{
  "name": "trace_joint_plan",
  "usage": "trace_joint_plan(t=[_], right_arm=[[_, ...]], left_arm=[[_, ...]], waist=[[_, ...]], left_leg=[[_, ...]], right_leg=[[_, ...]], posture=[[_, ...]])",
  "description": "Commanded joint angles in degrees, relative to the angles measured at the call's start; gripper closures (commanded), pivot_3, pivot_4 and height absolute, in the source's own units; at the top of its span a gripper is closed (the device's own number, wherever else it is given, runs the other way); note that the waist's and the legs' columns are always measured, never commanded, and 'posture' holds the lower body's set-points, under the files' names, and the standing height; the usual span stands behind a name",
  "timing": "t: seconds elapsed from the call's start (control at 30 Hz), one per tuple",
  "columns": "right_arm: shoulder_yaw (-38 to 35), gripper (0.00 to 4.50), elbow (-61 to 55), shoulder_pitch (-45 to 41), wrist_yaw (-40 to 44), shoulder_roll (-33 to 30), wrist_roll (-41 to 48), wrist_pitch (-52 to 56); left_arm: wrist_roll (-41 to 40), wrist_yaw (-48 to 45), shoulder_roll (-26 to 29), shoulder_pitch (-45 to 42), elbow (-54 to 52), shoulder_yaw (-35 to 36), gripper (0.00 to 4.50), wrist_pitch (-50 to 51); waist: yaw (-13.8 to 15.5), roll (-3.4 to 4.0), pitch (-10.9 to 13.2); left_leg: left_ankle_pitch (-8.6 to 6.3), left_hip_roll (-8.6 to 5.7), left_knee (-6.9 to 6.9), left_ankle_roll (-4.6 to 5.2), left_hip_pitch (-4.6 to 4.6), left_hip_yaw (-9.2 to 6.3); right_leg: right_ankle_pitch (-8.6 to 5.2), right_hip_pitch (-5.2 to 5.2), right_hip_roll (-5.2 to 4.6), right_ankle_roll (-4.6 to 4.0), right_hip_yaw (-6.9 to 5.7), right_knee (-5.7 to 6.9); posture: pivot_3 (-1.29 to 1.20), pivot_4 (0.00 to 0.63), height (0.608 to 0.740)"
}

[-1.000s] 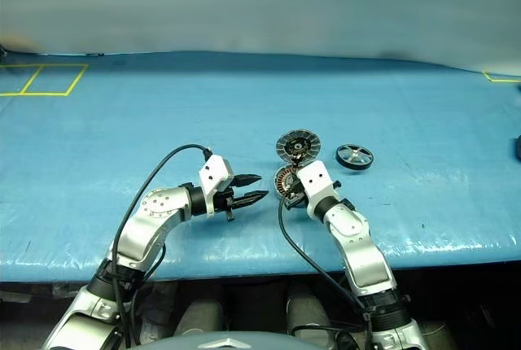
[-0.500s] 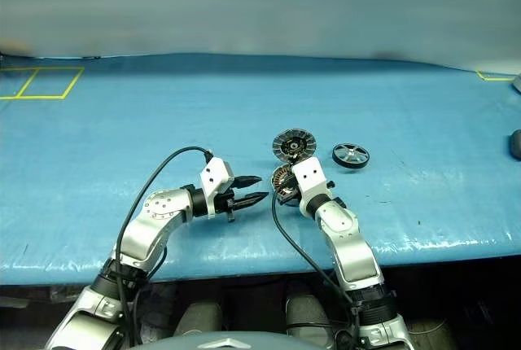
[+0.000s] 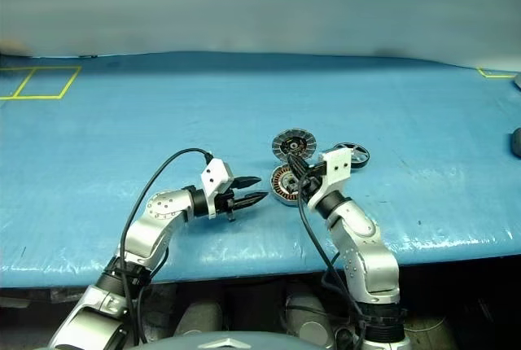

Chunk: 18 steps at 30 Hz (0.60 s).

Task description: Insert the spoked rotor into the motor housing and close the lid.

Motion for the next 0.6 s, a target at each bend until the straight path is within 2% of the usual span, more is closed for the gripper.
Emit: trace_joint_plan(t=[0.03, 0.17, 0.27, 0.37, 0.43, 0.53, 0.6], right_arm=[[-1.6, 4.48, -3.0, -0.1, -1.1, -2.4, 0.0, 0.9], [-2.6, 4.48, -5.9, 1.3, 0.8, -11.5, -2.0, 4.1], [-4.8, 4.48, -6.3, 0.6, 4.1, -23.4, -5.9, 5.2], [-5.1, 4.48, -3.9, -2.1, 6.8, -31.3, -7.9, 5.0], [-1.9, 4.48, 2.8, -6.8, 9.1, -37.3, -12.8, 2.3], [3.7, 3.89, 10.9, -14.6, 11.7, -40.9, -18.6, -2.7], [8.1, 3.26, 15.4, -20.3, 14.7, -41.6, -21.7, -4.3]], left_arm=[[-0.4, -0.5, -0.2, -0.6, 0.1, 0.6, 2.52, -1.9], [-0.5, -0.7, -0.1, -0.7, 0.4, 0.6, 2.52, -2.6], [-0.8, -1.5, 0.1, -0.7, 0.4, 0.9, 2.52, -3.2], [-1.6, -1.9, 0.3, -0.8, -0.4, 1.7, 2.52, -3.2], [-1.9, -1.4, 0.1, -1.2, -0.9, 2.2, 2.52, -2.8], [-2.0, -1.0, -0.1, -1.5, -2.0, 2.3, 2.52, -1.9], [-1.9, -0.6, -0.2, -1.1, -3.3, 2.1, 2.52, -1.1]], waist=[[0.0, 0.00, 0.0], [0.3, 0.01, 0.0], [0.3, 0.04, 0.0], [0.1, 0.03, 0.1], [-0.3, 0.03, 0.1], [-0.4, 0.01, 0.1], [-0.6, 0.01, 0.1]], left_leg=[[0.00, 0.00, 0.00, 0.00, -0.01, 0.00], [0.00, -0.05, 0.01, 0.00, -0.04, 0.01], [0.00, -0.07, 0.02, 0.00, -0.05, 0.02], [0.00, -0.07, 0.03, 0.00, -0.02, 0.06], [0.00, -0.02, 0.02, 0.01, 0.05, 0.05], [0.01, -0.03, 0.04, 0.01, 0.16, 0.08], [0.00, -0.03, 0.04, 0.01, 0.17, 0.12]], right_leg=[[0.00, -0.01, 0.00, 0.00, 0.00, 0.00], [0.00, 0.00, -0.05, 0.00, 0.01, -0.04], [-0.01, 0.00, -0.06, 0.01, 0.02, -0.07], [-0.01, 0.00, -0.05, 0.01, 0.06, -0.06], [-0.01, 0.03, 0.02, 0.02, 0.06, -0.04], [-0.02, 0.11, 0.02, -0.01, 0.10, -0.04], [0.00, 0.09, 0.02, 0.02, 0.14, -0.03]], posture=[[0.00, 0.150, 0.740], [0.00, 0.150, 0.740], [0.00, 0.150, 0.740], [0.00, 0.150, 0.740], [0.00, 0.150, 0.740], [0.00, 0.150, 0.740], [0.00, 0.150, 0.740]])
